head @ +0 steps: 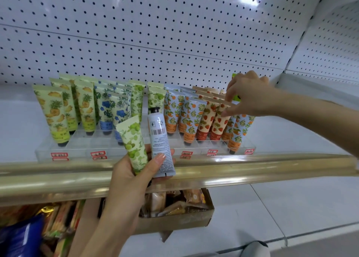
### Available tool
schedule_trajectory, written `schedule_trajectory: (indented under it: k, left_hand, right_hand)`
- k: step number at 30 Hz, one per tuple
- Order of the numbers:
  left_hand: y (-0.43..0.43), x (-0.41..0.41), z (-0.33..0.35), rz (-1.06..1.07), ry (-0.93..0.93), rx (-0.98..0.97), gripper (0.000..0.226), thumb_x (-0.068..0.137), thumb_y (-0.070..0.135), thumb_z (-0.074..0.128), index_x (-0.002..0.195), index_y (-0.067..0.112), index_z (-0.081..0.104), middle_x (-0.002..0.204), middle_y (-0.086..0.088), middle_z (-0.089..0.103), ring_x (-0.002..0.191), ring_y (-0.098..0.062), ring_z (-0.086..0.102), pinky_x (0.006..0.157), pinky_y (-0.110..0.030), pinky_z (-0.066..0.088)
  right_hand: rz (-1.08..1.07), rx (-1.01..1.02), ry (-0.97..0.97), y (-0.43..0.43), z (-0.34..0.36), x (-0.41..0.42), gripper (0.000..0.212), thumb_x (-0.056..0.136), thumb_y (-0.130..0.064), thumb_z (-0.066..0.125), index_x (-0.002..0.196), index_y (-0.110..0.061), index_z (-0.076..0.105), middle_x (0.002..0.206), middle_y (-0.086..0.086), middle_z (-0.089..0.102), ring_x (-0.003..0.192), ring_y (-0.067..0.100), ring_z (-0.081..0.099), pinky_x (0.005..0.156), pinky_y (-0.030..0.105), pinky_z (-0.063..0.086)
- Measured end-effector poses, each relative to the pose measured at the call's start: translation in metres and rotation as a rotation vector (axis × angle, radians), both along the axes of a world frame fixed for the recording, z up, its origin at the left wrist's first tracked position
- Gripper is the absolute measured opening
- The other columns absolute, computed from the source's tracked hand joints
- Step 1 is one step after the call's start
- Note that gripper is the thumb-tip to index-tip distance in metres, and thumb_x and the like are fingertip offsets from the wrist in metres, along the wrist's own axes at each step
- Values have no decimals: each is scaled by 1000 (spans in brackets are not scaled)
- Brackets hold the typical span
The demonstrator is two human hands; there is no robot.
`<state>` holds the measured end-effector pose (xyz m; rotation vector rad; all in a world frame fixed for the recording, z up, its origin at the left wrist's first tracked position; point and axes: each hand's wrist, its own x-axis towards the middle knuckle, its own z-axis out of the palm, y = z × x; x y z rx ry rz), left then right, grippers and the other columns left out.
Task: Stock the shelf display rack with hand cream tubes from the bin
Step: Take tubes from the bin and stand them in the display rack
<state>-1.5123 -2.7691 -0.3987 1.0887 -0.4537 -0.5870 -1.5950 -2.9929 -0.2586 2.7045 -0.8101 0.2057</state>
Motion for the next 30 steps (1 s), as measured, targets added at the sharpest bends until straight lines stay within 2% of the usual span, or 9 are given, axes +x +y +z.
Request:
schedule_trajectory:
  k: [12,15,17,19,22,24,26,28,30]
  left_hand:
    - [-1,1,-2,-18,-16,-14,29,66,18,64,94,18,69,91,-5,76,85,-19,72,73,-30,59]
    - [-2,1,-2,-20,-57,-5,30,66,20,64,95,19,69,93,-5,76,88,-19,72,77,-32,58]
    - [-2,0,-2,-18,-74,4,31,65,21,65,96,19,70,94,-3,76,89,-18,72,78,-36,58]
    - [-1,-1,-1,-16,-85,7,31,66,22,65,96,20,70,94,-3,75,90,-17,71,80,-37,54]
    - [1,-2,0,-9,-79,0,29,66,22,65,95,21,70,93,-2,76,88,-15,71,75,-31,55]
    - [3,-1,1,3,-45,-11,29,65,22,65,94,21,70,91,-1,76,85,-14,72,69,-25,57]
    - [6,0,1,2,-16,-12,27,65,21,66,91,21,72,91,-3,76,86,-17,72,71,-29,57]
    - [11,2,1,-20,-20,-21,23,65,21,67,86,20,76,93,-6,75,89,-20,72,76,-35,57]
    - [18,4,3,-35,-50,-26,24,64,23,68,86,27,77,94,-7,75,90,-23,71,80,-39,54]
  right_hand:
    - [10,9,0,0,7,-7,38,74,-45,73,106,-24,68,126,4,48,123,26,32,97,42,26]
    - [56,76,-58,6,18,-14,34,72,-44,74,102,-29,69,120,2,50,122,25,37,98,41,30]
    - [118,184,-142,17,28,-20,30,72,-41,74,99,-31,69,111,-4,55,112,16,48,92,35,40]
    - [185,401,-225,37,34,-26,24,71,-36,76,93,-31,70,94,-13,63,95,4,58,83,27,47]
    - [259,735,-214,71,26,-27,30,65,-41,75,92,-28,72,85,-8,71,83,3,66,83,34,56]
    - [294,830,-184,87,10,-20,35,65,-45,71,92,-25,72,85,-1,73,78,10,67,79,37,55]
    - [321,886,-223,98,-9,-10,30,73,-44,68,93,-22,73,82,3,72,74,12,62,73,34,52]
    - [324,977,-288,105,-28,-1,29,77,-45,64,93,-23,74,79,-4,70,76,4,60,73,23,48]
    - [314,1081,-314,114,-46,8,26,84,-41,61,97,-24,74,89,-10,71,85,2,62,79,21,47]
